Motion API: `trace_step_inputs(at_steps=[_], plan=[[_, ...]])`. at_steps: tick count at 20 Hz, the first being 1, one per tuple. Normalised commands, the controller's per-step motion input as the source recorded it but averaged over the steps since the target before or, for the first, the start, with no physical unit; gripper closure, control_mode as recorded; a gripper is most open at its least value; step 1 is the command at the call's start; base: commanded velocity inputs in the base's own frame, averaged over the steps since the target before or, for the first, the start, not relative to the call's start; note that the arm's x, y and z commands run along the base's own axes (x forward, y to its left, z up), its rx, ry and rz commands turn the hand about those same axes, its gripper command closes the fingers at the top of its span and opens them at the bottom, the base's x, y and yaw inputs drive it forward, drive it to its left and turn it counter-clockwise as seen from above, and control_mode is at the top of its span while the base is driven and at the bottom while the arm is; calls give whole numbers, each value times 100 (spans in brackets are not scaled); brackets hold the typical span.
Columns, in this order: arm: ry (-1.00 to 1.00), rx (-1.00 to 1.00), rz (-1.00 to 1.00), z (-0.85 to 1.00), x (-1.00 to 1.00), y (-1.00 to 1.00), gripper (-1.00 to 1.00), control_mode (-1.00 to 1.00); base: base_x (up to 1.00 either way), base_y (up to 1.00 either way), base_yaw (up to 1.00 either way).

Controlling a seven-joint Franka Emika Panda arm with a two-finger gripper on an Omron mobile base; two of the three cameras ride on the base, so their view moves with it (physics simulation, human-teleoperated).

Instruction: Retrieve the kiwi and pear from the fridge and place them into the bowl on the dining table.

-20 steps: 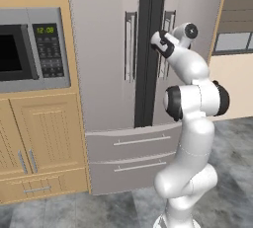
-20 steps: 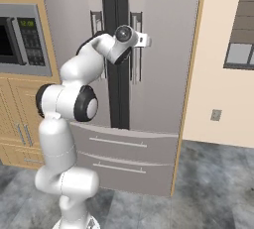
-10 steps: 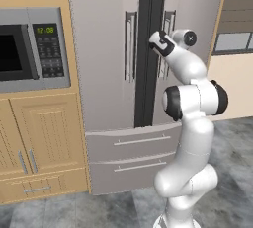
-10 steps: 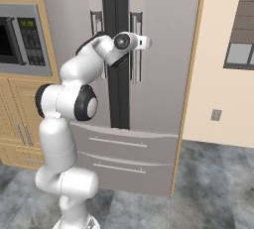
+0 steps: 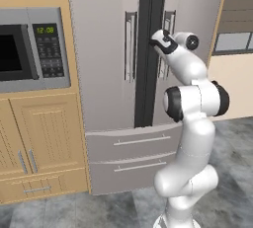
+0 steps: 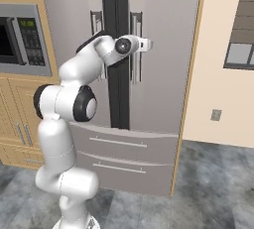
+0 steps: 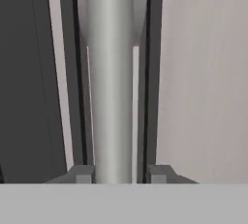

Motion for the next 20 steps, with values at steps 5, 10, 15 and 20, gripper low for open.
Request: trace_step_inputs(at_steps=[5, 10, 15, 20], plan=[[0, 0, 0, 8, -100, -75, 100, -100, 0, 0, 0], [0, 0, 0, 15, -100, -97, 100, -100, 0, 0, 0], [8, 0, 0, 20, -100, -94, 100, -100, 0, 0, 0], [15, 0, 0, 25, -99, -100, 100, -100, 0, 0, 0]])
